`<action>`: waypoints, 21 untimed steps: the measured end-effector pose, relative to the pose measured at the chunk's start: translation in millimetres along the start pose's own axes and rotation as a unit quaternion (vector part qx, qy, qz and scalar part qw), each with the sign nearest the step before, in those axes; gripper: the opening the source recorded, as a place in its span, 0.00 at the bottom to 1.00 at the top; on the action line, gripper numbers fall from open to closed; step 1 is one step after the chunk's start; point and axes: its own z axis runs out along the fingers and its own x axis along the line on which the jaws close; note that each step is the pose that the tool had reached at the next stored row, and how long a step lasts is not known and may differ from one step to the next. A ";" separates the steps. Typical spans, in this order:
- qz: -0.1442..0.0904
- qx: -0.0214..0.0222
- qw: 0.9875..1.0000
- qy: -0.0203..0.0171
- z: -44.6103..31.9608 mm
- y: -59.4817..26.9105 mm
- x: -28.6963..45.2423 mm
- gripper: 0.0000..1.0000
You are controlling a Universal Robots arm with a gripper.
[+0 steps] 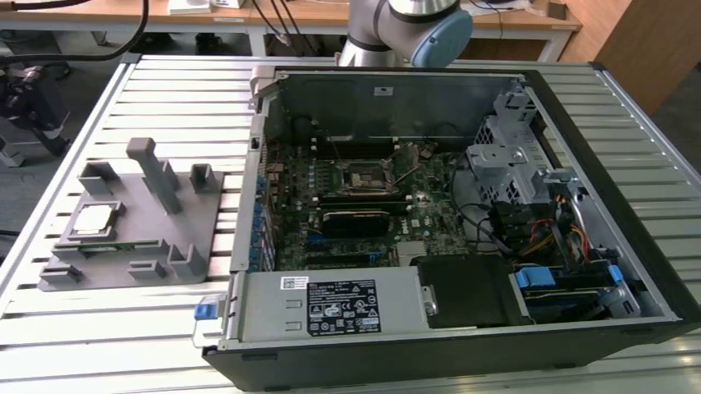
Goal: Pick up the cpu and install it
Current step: 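Pick up the cpu and move it towards the insertion slot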
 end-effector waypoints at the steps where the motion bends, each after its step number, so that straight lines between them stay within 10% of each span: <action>1: 0.000 0.000 1.000 0.000 0.8 0.0 0.0 0.70; 21: -0.001 -0.001 1.000 0.004 24.3 -6.0 -0.3 0.70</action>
